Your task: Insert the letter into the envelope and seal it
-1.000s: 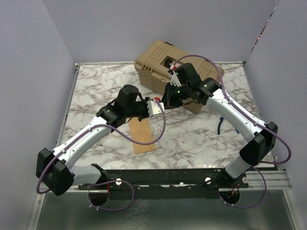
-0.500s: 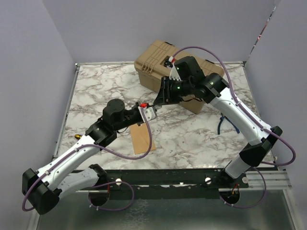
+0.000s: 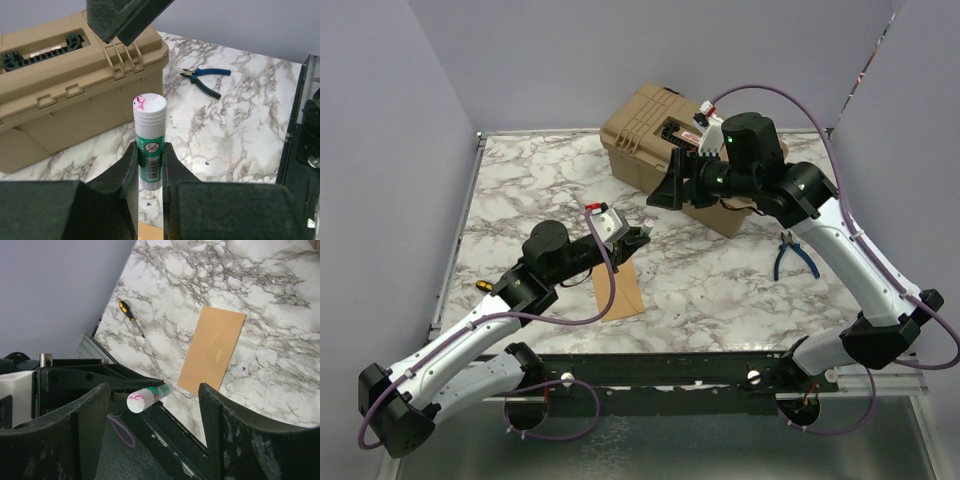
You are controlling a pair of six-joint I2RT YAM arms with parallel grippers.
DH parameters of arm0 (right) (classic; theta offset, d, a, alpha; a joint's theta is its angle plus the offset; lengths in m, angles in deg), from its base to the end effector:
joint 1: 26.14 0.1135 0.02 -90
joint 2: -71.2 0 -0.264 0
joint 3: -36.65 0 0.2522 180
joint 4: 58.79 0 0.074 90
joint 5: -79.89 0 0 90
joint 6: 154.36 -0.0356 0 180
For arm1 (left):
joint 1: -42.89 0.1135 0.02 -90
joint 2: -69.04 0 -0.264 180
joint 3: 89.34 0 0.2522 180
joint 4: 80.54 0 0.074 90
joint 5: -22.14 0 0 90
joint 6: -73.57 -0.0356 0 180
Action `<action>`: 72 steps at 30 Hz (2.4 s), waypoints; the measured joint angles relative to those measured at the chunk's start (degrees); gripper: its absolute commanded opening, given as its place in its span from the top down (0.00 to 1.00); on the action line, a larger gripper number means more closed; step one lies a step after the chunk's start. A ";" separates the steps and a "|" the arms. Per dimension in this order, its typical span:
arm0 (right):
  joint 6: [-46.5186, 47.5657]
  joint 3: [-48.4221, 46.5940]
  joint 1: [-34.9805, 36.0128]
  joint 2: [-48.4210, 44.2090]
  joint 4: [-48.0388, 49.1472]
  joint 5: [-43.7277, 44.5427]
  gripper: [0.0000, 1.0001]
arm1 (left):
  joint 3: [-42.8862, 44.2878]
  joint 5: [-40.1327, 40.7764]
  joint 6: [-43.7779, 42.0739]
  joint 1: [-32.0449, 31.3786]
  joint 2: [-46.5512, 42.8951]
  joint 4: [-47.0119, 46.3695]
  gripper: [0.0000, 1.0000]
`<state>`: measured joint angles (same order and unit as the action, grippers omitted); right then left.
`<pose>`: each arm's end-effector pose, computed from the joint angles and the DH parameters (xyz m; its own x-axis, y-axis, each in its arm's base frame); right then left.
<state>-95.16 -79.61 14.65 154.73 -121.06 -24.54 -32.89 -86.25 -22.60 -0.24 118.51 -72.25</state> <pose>0.2189 0.2006 0.4587 -0.7286 0.0263 -0.6844 -0.4933 0.6731 0.5510 0.1430 -0.1494 0.3423 0.0779 0.0668 -0.9947 0.8756 0.4725 0.1003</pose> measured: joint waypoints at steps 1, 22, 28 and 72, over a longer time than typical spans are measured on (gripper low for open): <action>0.98 0.37 0.00 -0.17 0.52 -0.76 0.26 | 0.00 0.04 1.14 0.00 0.11 -0.04 1.00; 0.76 8.57 0.07 -3.45 2.38 14.40 0.34 | 2.21 14.05 32.83 0.00 16.55 1.90 0.97; -3.32 14.45 -0.02 -8.96 4.39 23.34 0.35 | 2.29 27.91 51.01 0.00 25.51 4.92 0.94; -9.03 18.53 -0.02 -11.58 1.07 25.68 0.23 | 16.13 43.56 64.35 0.15 36.46 24.35 0.01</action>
<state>-104.19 -61.08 14.63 143.15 -119.99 1.14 -16.76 -42.69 41.75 -0.09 154.97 -47.90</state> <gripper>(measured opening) 0.739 0.801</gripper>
